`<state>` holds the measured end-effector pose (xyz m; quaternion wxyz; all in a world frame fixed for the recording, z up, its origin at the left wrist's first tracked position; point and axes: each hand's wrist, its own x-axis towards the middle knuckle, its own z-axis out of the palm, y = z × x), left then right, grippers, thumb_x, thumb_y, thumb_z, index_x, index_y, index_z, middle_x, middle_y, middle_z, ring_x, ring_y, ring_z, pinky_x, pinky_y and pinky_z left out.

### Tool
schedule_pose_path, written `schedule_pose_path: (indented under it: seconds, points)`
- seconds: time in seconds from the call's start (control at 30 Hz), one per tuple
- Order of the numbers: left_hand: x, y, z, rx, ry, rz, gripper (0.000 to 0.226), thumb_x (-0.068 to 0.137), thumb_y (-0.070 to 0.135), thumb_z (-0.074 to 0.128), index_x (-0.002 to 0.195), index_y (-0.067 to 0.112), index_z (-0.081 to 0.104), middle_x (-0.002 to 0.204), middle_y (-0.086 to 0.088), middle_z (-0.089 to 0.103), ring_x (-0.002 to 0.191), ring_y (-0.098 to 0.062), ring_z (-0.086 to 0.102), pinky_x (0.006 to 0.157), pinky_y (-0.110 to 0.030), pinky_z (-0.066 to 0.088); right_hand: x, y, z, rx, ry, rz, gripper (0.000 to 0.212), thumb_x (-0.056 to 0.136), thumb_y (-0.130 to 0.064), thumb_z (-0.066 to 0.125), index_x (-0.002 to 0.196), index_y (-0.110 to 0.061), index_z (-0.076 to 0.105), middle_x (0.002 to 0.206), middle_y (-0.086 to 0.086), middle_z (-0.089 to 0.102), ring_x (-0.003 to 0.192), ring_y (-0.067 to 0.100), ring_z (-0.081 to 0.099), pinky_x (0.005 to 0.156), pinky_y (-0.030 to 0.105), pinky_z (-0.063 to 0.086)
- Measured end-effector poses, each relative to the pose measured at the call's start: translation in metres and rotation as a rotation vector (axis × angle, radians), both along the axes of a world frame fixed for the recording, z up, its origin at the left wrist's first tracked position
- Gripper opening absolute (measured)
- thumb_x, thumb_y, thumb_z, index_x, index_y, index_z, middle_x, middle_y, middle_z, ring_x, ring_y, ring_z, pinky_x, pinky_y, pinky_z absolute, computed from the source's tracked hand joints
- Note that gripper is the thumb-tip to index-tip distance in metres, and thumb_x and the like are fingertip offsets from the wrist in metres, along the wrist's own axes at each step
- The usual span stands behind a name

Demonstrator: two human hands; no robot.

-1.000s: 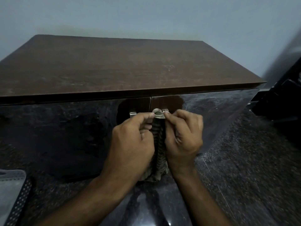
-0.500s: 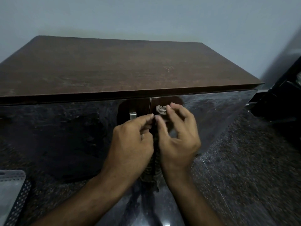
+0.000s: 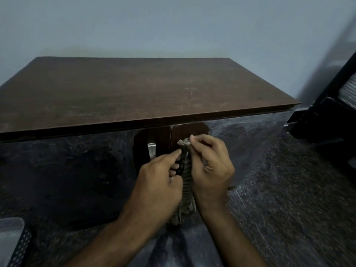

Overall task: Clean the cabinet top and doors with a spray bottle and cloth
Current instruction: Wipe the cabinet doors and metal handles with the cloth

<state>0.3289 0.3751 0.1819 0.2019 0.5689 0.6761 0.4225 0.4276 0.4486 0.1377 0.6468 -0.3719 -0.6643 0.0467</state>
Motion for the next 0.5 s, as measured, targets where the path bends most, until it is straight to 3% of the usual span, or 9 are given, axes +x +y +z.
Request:
schedule_pose_path:
  seconds: [0.13, 0.33, 0.5]
  points:
    - [0.0, -0.001, 0.003, 0.044, 0.024, 0.029, 0.059, 0.085, 0.001, 0.055, 0.138, 0.026, 0.052, 0.121, 0.011, 0.06, 0.101, 0.002, 0.058, 0.083, -0.001, 0.043, 0.004, -0.007, -0.018, 0.058, -0.133, -0.019, 0.02, 0.086, 0.011, 0.068, 0.104, 0.004, 0.075, 0.1, 0.015, 0.069, 0.09, 0.026, 0.065, 0.081, 0.027, 0.053]
    - [-0.002, -0.004, 0.0, 0.039, 0.027, 0.014, 0.053, 0.086, 0.005, 0.053, 0.134, 0.027, 0.057, 0.126, 0.01, 0.063, 0.106, 0.002, 0.06, 0.091, -0.009, 0.046, 0.004, -0.014, -0.021, -0.024, -0.041, -0.015, 0.017, 0.085, 0.008, 0.072, 0.1, 0.001, 0.076, 0.093, 0.01, 0.069, 0.088, 0.02, 0.067, 0.077, 0.028, 0.057]
    - [-0.006, -0.004, -0.003, 0.046, 0.065, 0.039, 0.049, 0.087, 0.005, 0.054, 0.132, 0.024, 0.06, 0.125, 0.009, 0.064, 0.104, 0.004, 0.06, 0.082, 0.003, 0.04, 0.005, -0.009, -0.015, -0.039, -0.015, -0.002, 0.014, 0.084, 0.008, 0.074, 0.096, 0.002, 0.076, 0.092, 0.01, 0.069, 0.087, 0.02, 0.068, 0.077, 0.027, 0.058]
